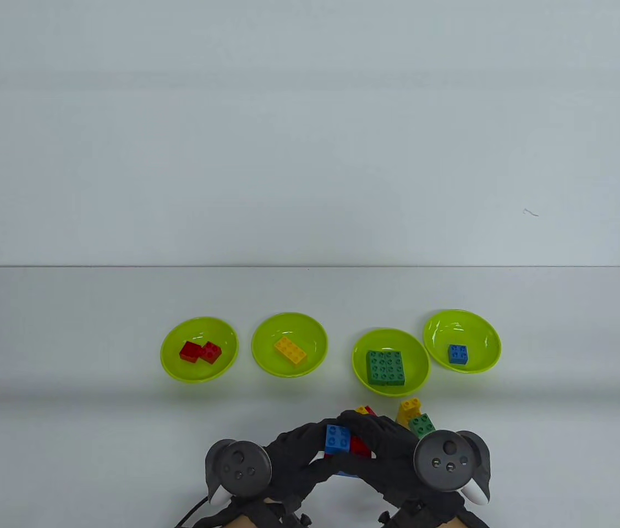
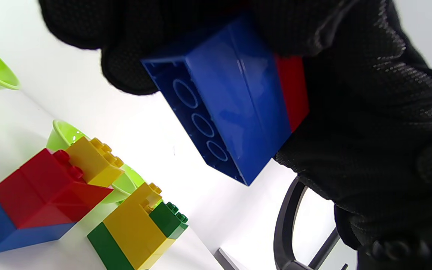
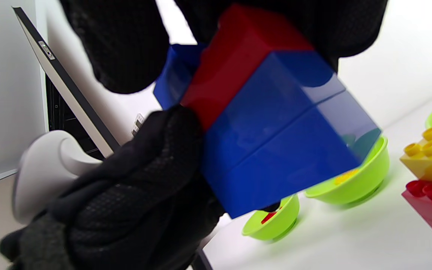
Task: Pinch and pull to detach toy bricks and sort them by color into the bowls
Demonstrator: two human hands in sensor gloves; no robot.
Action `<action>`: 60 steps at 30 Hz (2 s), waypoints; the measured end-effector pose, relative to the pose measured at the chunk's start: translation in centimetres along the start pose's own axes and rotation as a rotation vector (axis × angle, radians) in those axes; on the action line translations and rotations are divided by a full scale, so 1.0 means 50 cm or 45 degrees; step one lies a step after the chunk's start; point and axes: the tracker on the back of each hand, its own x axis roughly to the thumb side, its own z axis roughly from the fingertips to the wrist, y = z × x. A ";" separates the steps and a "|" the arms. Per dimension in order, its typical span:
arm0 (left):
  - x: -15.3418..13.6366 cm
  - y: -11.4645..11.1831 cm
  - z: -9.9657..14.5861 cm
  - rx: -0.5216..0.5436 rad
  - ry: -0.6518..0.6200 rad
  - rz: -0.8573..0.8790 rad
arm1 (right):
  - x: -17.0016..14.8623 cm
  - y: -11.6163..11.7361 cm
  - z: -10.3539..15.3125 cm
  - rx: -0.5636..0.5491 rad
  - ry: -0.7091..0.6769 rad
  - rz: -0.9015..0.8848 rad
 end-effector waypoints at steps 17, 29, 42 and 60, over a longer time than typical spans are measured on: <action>0.023 0.001 -0.003 -0.008 -0.042 -0.080 | 0.019 -0.004 0.006 -0.096 -0.089 0.193; 0.049 0.006 -0.004 0.001 -0.257 -0.387 | 0.003 -0.027 0.005 -0.082 -0.013 -0.078; 0.008 0.021 -0.007 0.095 -0.011 0.005 | -0.071 -0.172 -0.025 -0.402 0.193 0.205; -0.007 0.018 -0.012 0.086 0.026 0.006 | -0.403 -0.242 -0.105 -0.358 0.997 0.791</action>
